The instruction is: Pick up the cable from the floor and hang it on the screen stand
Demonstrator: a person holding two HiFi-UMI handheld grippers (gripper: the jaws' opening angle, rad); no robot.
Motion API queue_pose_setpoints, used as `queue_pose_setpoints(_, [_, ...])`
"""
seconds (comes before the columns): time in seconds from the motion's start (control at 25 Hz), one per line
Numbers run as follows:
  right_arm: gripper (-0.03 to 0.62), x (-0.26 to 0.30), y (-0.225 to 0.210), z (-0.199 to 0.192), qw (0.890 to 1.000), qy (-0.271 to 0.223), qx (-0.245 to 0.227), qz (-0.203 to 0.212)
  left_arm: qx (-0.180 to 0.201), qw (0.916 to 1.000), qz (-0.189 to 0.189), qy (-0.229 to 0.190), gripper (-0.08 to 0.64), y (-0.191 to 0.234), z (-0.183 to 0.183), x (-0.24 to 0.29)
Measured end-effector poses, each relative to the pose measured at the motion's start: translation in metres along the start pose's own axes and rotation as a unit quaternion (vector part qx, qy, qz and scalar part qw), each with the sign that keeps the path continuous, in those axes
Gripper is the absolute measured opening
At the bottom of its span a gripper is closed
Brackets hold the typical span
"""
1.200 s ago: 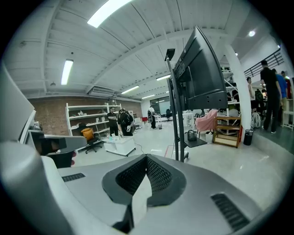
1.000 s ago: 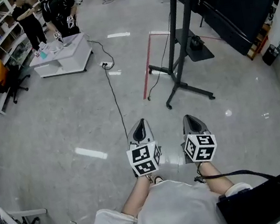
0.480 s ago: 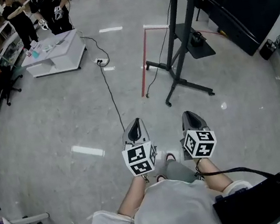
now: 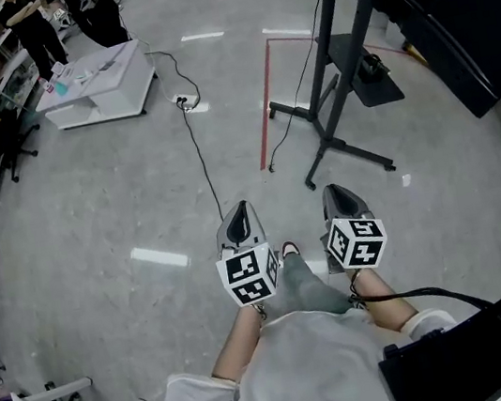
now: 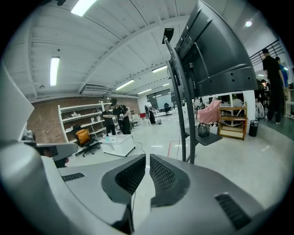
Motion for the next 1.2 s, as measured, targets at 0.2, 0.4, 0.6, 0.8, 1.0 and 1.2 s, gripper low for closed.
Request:
queue_pose_setpoints(0.2, [0.020, 0.047, -0.016, 0.038, 1.000, 0.011, 0.001, -0.007, -0.006, 0.9999, -0.002, 0.009, -0.002, 0.003, 0.028, 0.055])
queue_pose_setpoints(0.4, [0.020, 0.087, -0.027, 0.068, 1.000, 0.021, 0.011, -0.017, -0.001, 0.9999, -0.004, 0.017, -0.002, 0.013, 0.055, 0.096])
queue_pose_setpoints(0.6, [0.021, 0.132, -0.049, 0.097, 0.999, 0.034, 0.015, -0.016, 0.002, 0.9997, 0.002, 0.024, -0.002, 0.015, 0.078, 0.146])
queue_pose_setpoints(0.8, [0.020, 0.162, -0.053, 0.123, 0.999, 0.036, 0.015, -0.010, 0.009, 0.9995, 0.004, 0.030, -0.002, 0.023, 0.098, 0.177])
queue_pose_setpoints(1.0, [0.020, 0.189, -0.069, 0.141, 0.999, 0.035, 0.021, -0.013, 0.016, 0.9994, 0.005, 0.031, -0.002, 0.025, 0.112, 0.211])
queue_pose_setpoints(1.2, [0.020, 0.203, -0.074, 0.159, 0.999, 0.035, 0.026, -0.025, 0.019, 0.9991, -0.007, 0.037, -0.002, 0.029, 0.128, 0.232])
Point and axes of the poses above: the fingertips, and each gripper's own axes: x forward along the fingers, y to its left, z out of its top, the point moved 9 cm from there along -x, backward along the fingers, and after that the axes turned 11 degrees about y, right-handed, at the moved point
